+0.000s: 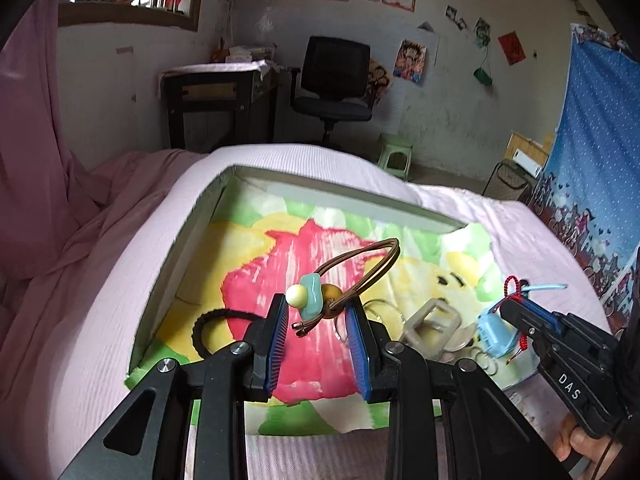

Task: Organize jewelry
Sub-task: 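Carry the keychain in the left tool while the right tool carries the red bracelet over the tray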

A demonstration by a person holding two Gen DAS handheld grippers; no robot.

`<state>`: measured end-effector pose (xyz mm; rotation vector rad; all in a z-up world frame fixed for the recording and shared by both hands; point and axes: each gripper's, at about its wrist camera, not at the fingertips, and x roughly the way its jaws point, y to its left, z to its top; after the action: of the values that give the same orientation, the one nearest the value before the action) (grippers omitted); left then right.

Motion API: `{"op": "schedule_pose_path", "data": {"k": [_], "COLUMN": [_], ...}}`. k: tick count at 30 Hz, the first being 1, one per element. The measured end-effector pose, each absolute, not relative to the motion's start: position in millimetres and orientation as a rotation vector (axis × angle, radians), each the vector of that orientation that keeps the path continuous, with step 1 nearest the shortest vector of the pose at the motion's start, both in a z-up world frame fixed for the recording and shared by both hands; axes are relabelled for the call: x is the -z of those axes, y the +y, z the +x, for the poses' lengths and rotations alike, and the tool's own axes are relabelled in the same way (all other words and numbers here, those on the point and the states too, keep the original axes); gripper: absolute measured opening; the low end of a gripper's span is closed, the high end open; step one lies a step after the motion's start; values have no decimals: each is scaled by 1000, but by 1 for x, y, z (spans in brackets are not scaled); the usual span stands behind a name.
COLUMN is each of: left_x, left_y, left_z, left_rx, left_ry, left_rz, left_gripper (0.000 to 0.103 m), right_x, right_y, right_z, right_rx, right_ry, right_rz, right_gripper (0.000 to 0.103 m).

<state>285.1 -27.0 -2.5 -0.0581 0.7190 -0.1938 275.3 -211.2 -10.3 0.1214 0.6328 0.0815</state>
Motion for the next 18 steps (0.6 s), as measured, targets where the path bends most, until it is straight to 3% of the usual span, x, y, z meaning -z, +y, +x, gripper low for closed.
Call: {"op": "schedule_pose_path", "data": {"k": [18], "left_x": [24], "left_y": [-33], "left_z": [293], "left_rx": [172], "left_ry": [817], "left_rz": [-20], "left_gripper": [28], "right_x": [35], "right_y": [-209], "right_z": [287], "right_rx": [-82], "right_ry": [758], "right_rz": [122], "right_gripper": [9]}}
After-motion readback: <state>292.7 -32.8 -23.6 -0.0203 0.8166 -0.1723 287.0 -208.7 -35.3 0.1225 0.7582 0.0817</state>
